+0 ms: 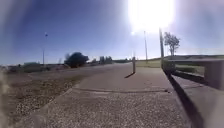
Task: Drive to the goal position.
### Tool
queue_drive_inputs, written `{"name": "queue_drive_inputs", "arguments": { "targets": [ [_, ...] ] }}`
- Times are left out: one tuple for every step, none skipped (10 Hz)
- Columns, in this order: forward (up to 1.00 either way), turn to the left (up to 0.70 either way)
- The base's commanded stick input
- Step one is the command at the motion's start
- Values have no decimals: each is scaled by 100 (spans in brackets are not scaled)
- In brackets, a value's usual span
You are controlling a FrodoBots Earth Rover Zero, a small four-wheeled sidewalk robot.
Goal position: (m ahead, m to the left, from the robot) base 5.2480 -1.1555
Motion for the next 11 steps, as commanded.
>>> {"name": "queue_drive_inputs", "arguments": {
  "targets": [
    [70,0],
    [70,0],
    [70,0],
    [70,0],
    [70,0],
    [70,0],
    [70,0],
    [70,0],
    [70,0],
    [70,0],
    [70,0]
  ]
}}
